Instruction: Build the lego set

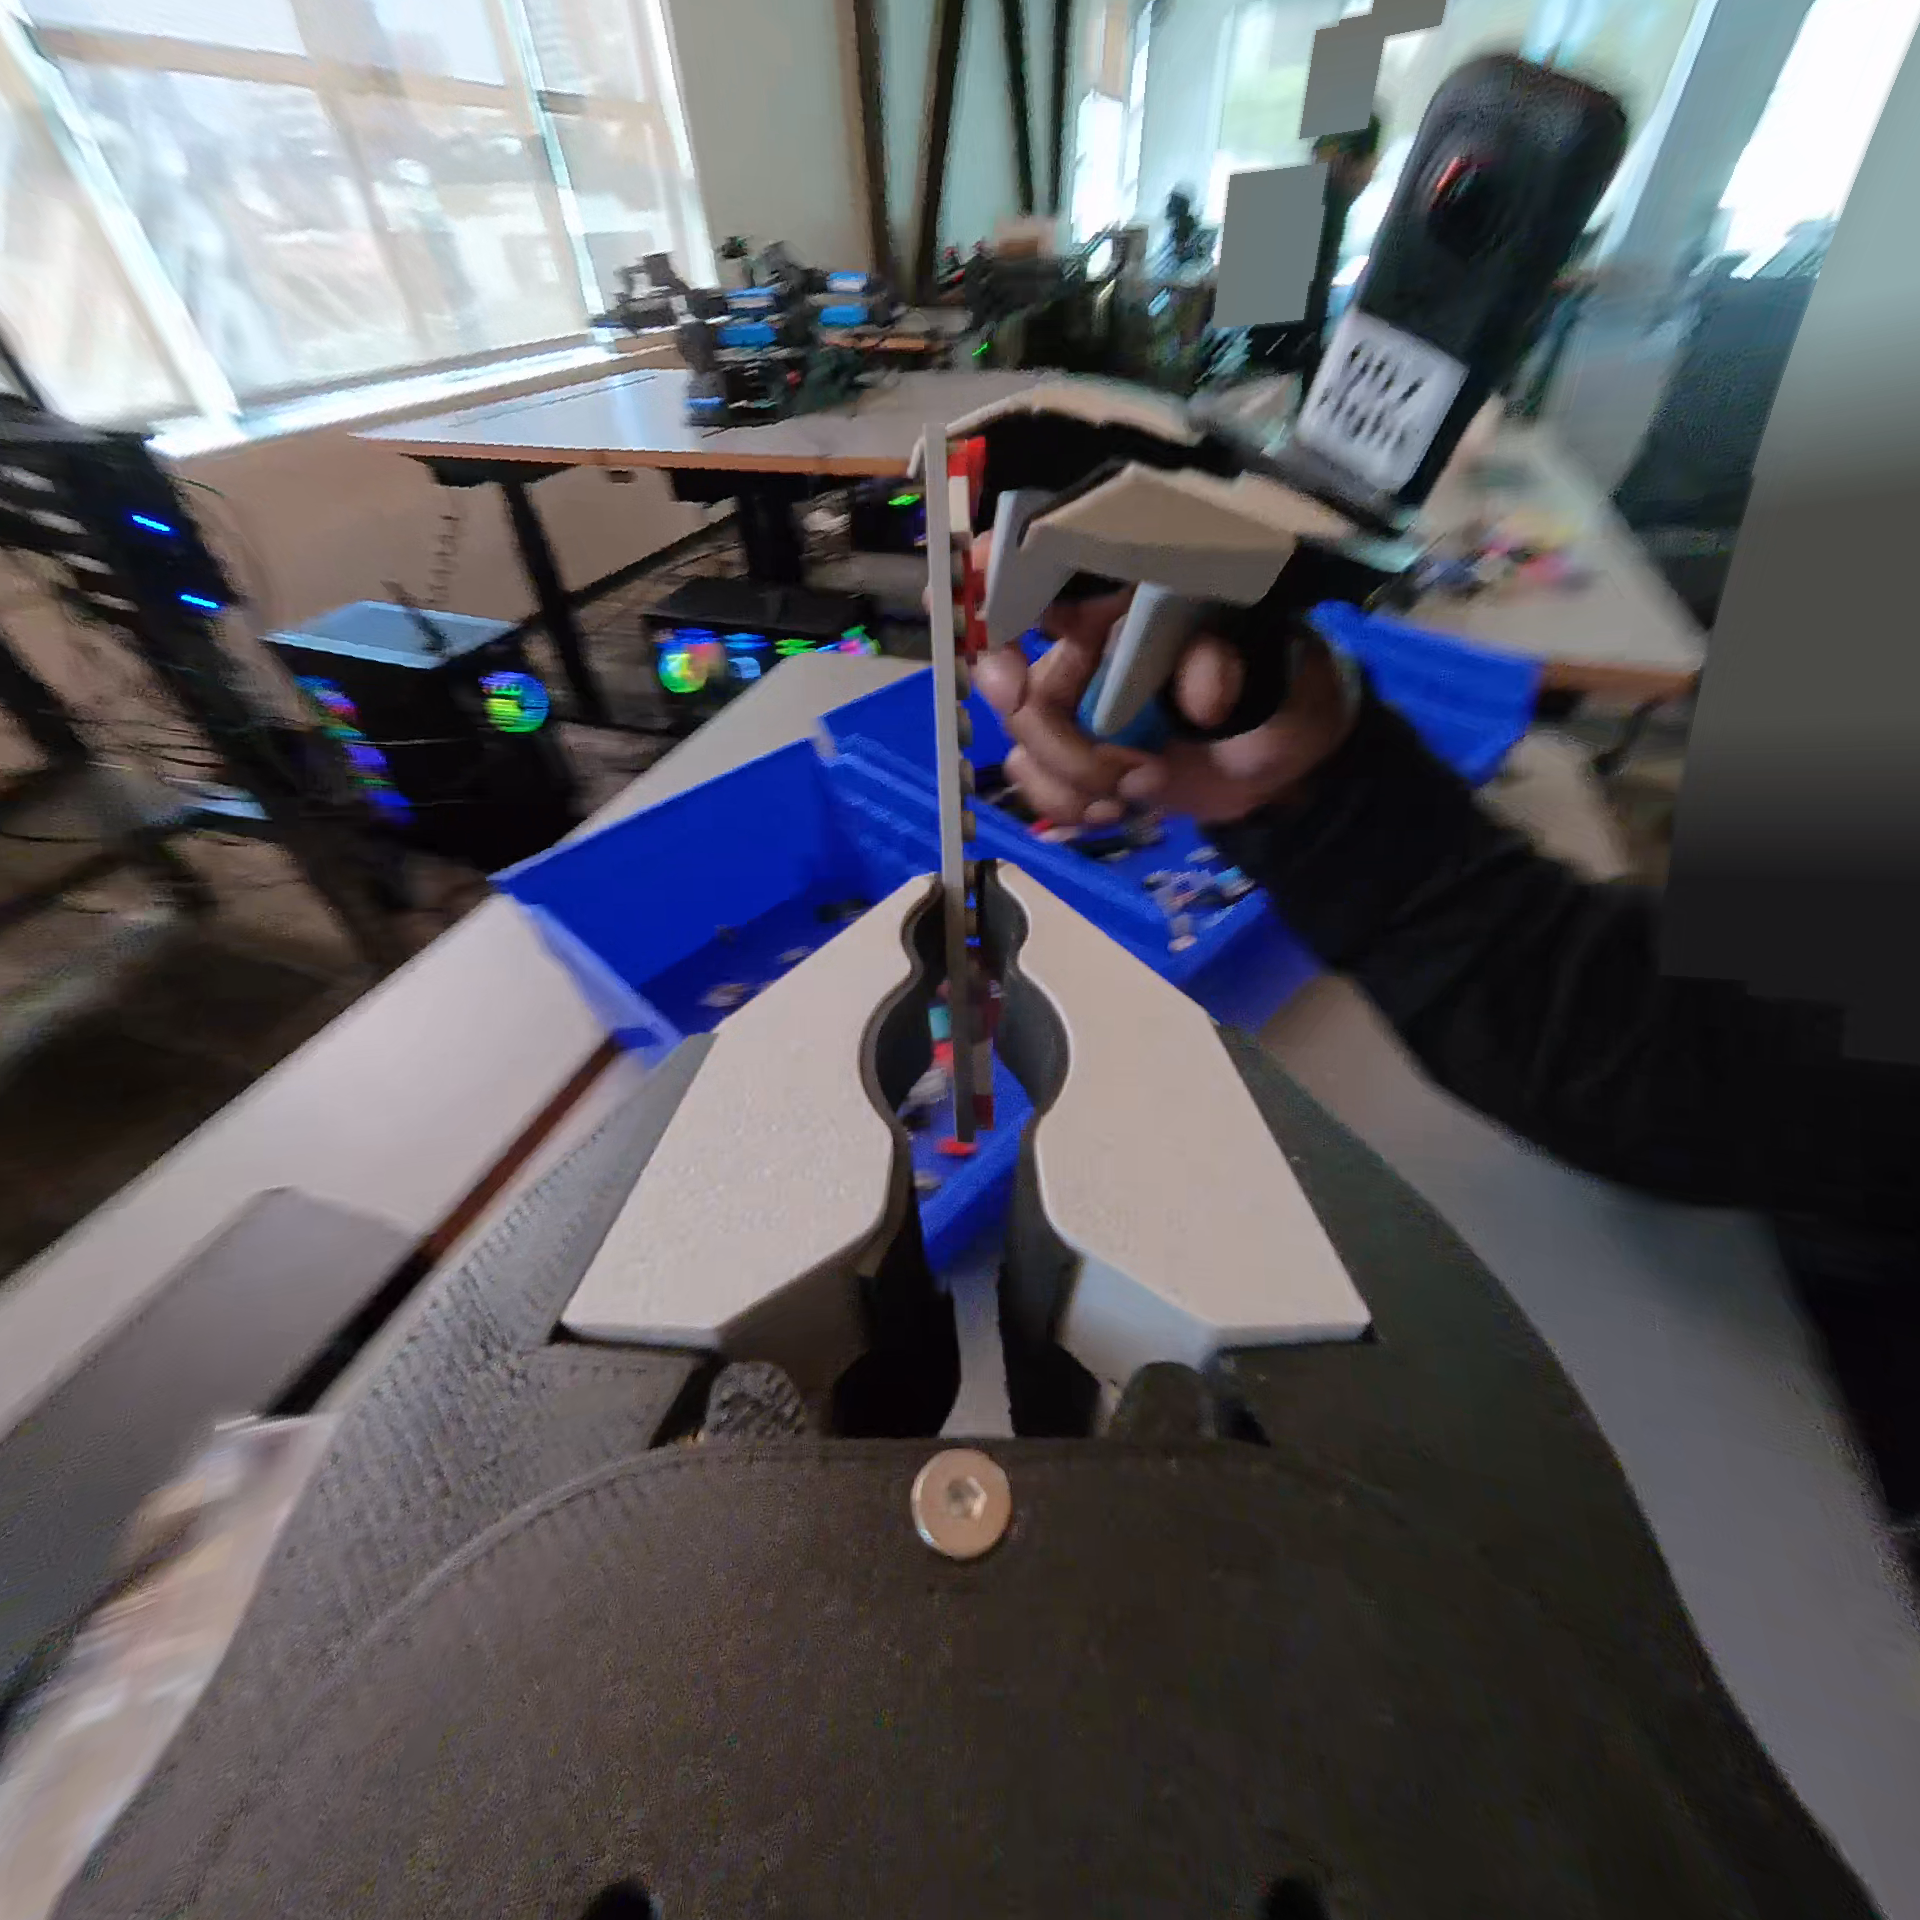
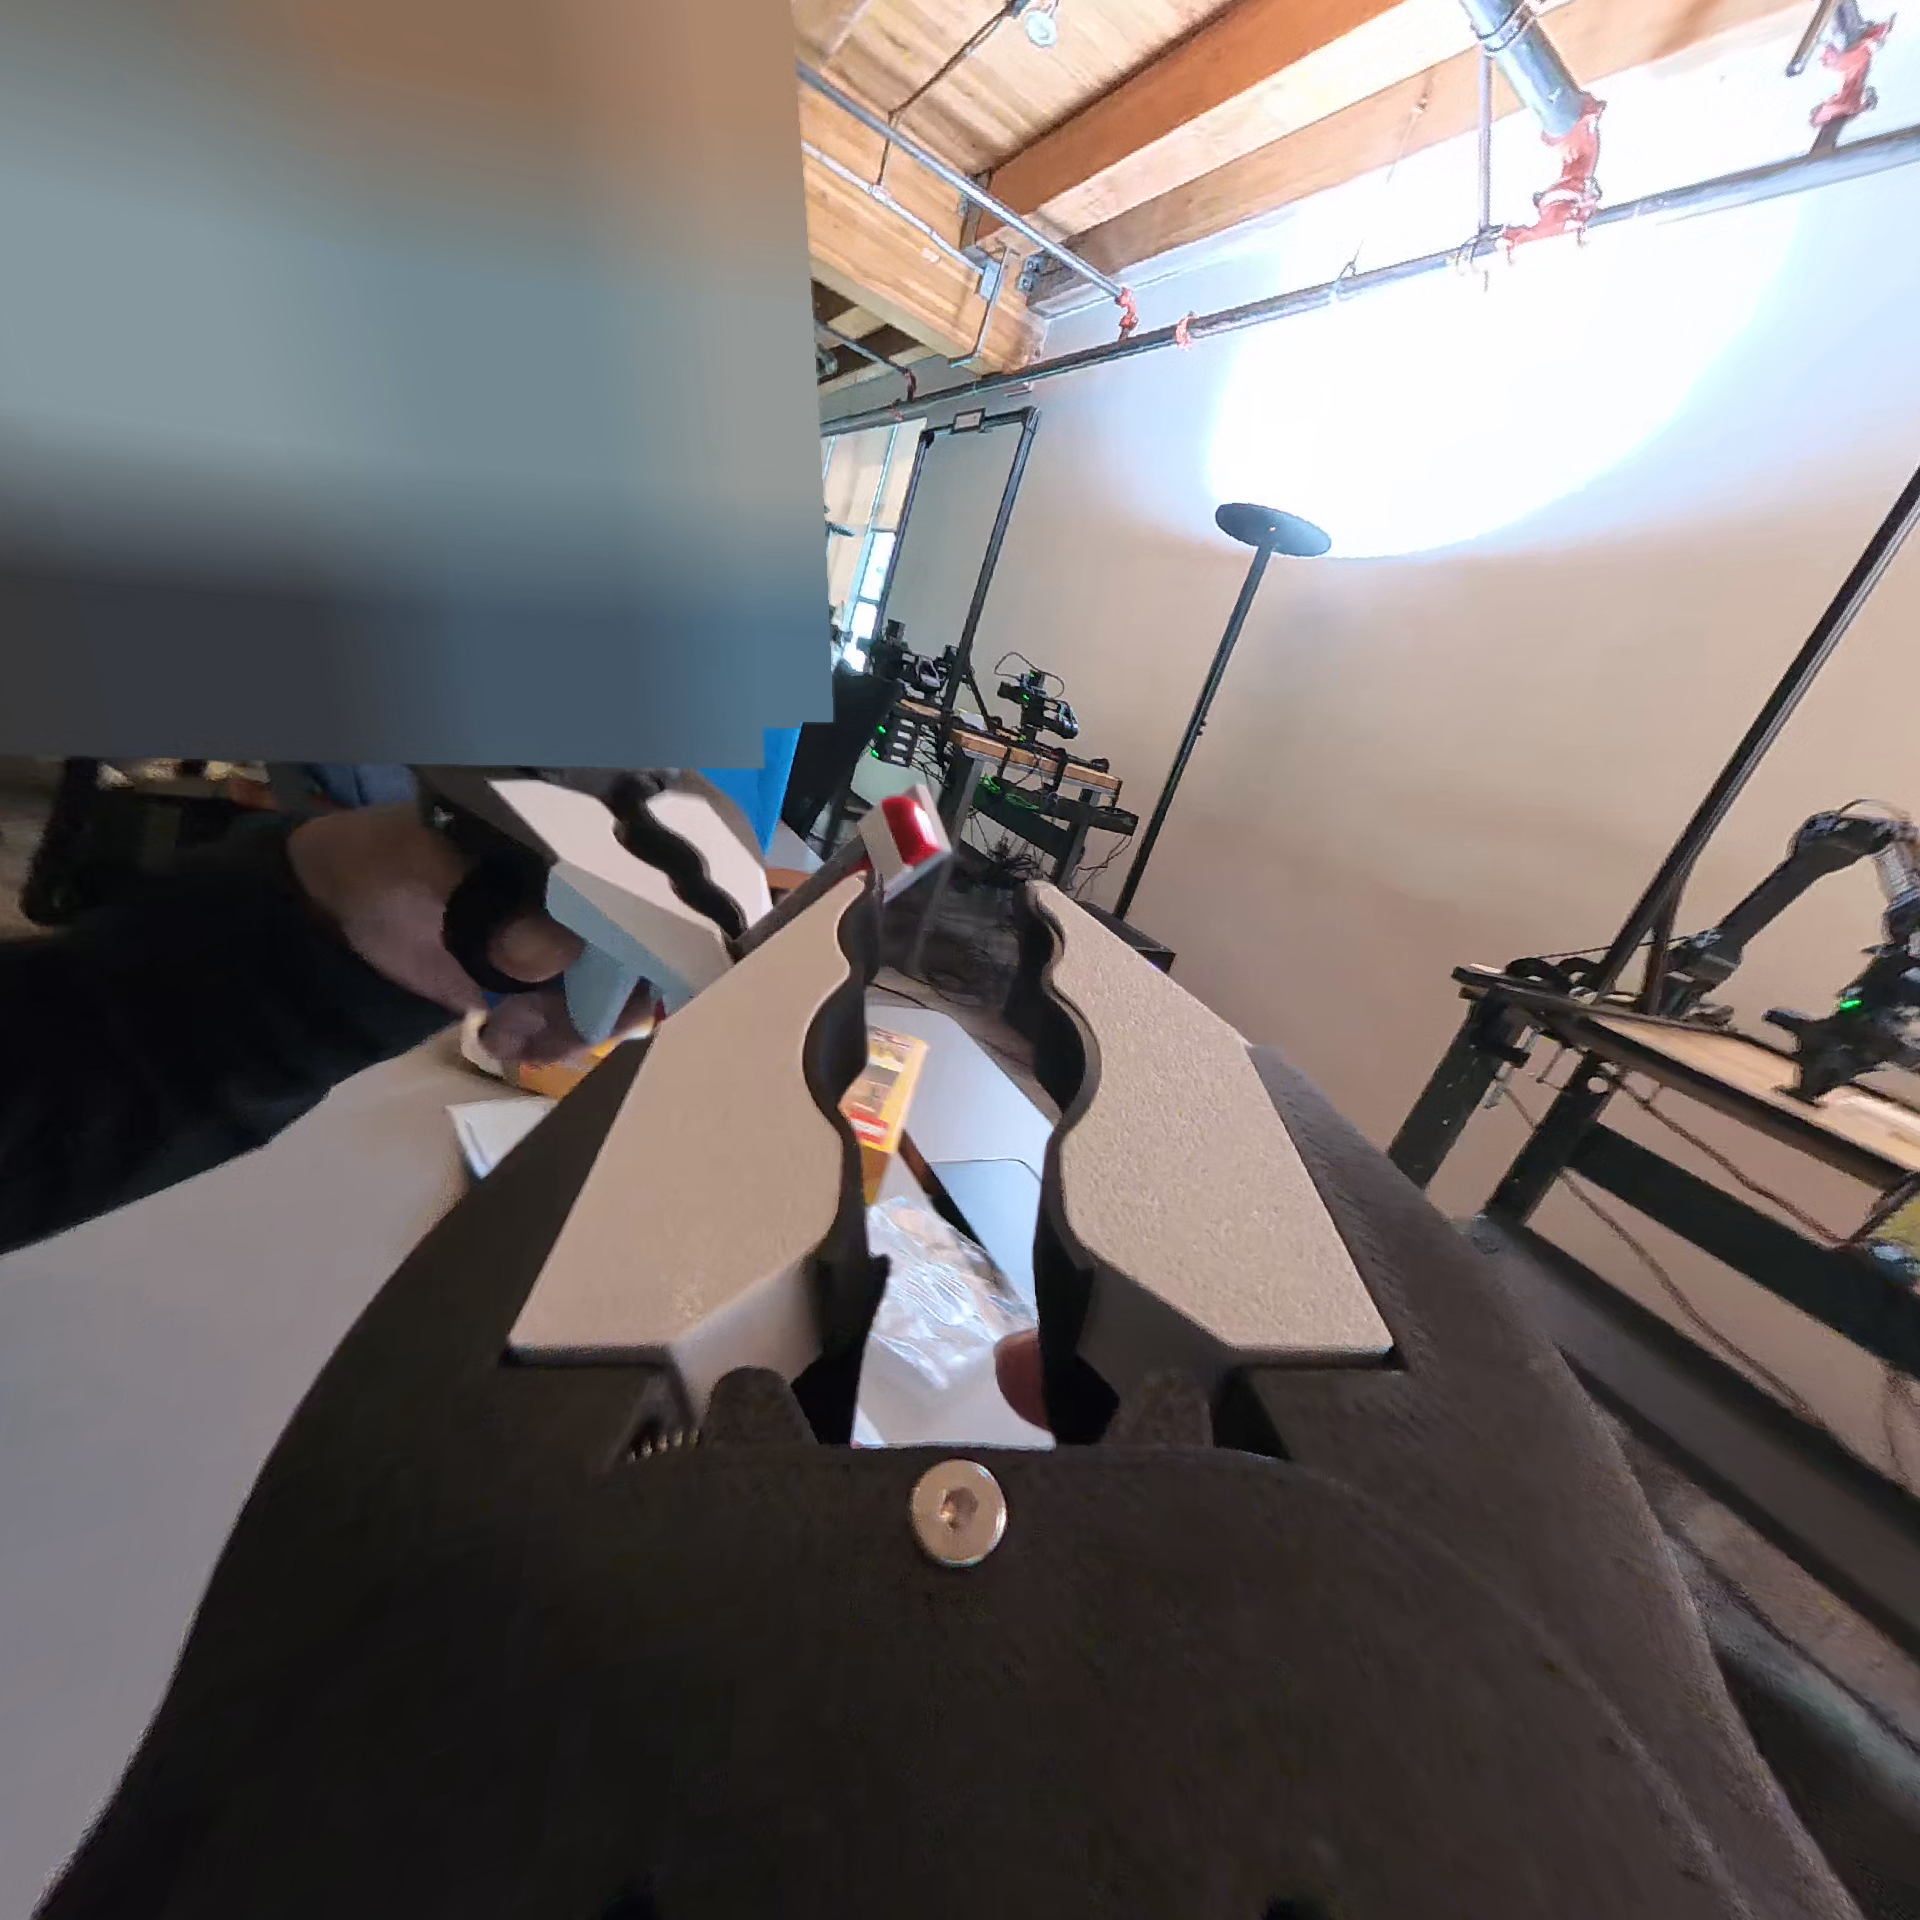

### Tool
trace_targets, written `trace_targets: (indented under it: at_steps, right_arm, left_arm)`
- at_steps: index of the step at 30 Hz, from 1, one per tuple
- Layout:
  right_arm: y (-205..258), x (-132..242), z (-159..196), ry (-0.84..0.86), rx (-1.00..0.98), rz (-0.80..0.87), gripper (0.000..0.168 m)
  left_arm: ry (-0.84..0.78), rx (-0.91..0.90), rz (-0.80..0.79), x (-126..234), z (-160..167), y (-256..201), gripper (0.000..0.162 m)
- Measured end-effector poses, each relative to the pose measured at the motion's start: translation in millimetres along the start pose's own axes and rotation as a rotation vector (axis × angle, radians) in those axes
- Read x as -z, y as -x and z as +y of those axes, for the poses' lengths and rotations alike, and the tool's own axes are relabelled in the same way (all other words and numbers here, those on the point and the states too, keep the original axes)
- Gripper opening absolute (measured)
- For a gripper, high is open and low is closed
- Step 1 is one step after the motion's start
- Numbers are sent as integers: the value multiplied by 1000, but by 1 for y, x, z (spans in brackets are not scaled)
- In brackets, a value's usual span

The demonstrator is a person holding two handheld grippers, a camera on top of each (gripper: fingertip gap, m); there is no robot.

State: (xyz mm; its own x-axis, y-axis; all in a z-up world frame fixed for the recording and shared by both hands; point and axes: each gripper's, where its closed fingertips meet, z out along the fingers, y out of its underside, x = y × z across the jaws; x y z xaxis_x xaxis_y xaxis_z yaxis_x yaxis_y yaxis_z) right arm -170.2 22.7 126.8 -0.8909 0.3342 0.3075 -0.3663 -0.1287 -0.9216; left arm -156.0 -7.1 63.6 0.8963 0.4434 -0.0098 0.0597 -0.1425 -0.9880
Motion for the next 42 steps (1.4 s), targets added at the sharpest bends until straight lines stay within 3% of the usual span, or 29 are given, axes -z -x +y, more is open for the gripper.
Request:
trace_targets:
  at_steps: [6, 10, 18, 27, 33, 37, 42]
  right_arm:
    - [6, -5, -1, -54, -223, -104, 28]
    - [7, 0, -2, -159, -396, -218, 31]
    - [26, 3, 2, -246, -597, -454, 32]
    - [47, 18, -16, -384, -645, -663, 23]
    - [44, 20, -20, -406, -632, -666, 18]
    - [37, 14, -18, -371, -596, -576, 16]
    - [38, 6, -17, -330, -519, -500, 16]
  left_arm:
    - [-223, 508, 465, -1, -21, -29, 4]
    - [-283, 678, 670, -3, -24, -39, 4]
    - [-302, 750, 843, -6, -24, -55, 5]
    - [-262, 727, 984, -8, -19, -80, 4]
    - [-274, 673, 928, -11, -19, -80, 6]
    - [-257, 555, 679, -22, -13, -60, 30]
    - [-225, 290, 356, -22, -13, -38, 41]
